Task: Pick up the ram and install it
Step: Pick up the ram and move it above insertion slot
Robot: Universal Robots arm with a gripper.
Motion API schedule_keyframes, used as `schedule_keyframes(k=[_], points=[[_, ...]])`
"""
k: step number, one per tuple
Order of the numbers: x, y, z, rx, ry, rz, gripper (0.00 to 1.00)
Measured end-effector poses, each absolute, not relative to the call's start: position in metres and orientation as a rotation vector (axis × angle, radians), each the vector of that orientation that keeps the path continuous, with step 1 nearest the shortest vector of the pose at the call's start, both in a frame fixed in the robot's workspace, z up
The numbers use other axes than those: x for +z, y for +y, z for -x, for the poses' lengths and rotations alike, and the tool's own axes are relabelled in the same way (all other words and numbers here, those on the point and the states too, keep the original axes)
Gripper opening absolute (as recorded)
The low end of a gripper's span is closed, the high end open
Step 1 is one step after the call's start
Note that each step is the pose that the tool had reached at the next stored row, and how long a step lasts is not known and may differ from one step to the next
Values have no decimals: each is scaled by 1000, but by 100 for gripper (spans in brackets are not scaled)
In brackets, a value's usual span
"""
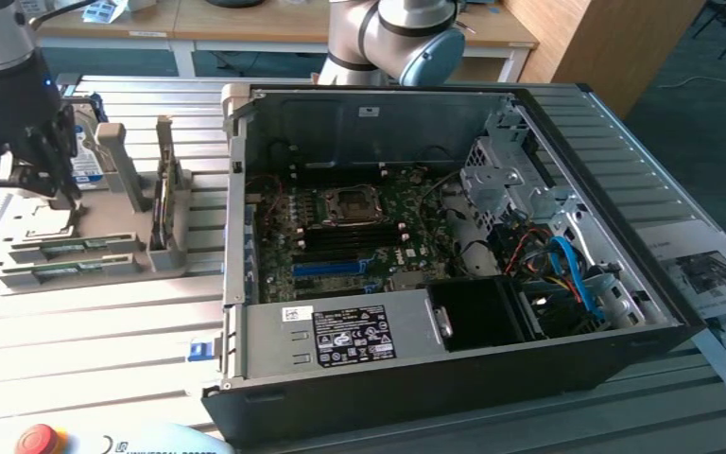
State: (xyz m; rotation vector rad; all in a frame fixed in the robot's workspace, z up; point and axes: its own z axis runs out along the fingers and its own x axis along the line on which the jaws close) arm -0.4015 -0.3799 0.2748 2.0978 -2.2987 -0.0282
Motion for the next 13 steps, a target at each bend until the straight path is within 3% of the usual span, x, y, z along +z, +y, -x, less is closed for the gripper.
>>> schedule_keyframes(k=[13], points=[[263, -381, 402, -28, -2299, -2098, 24]])
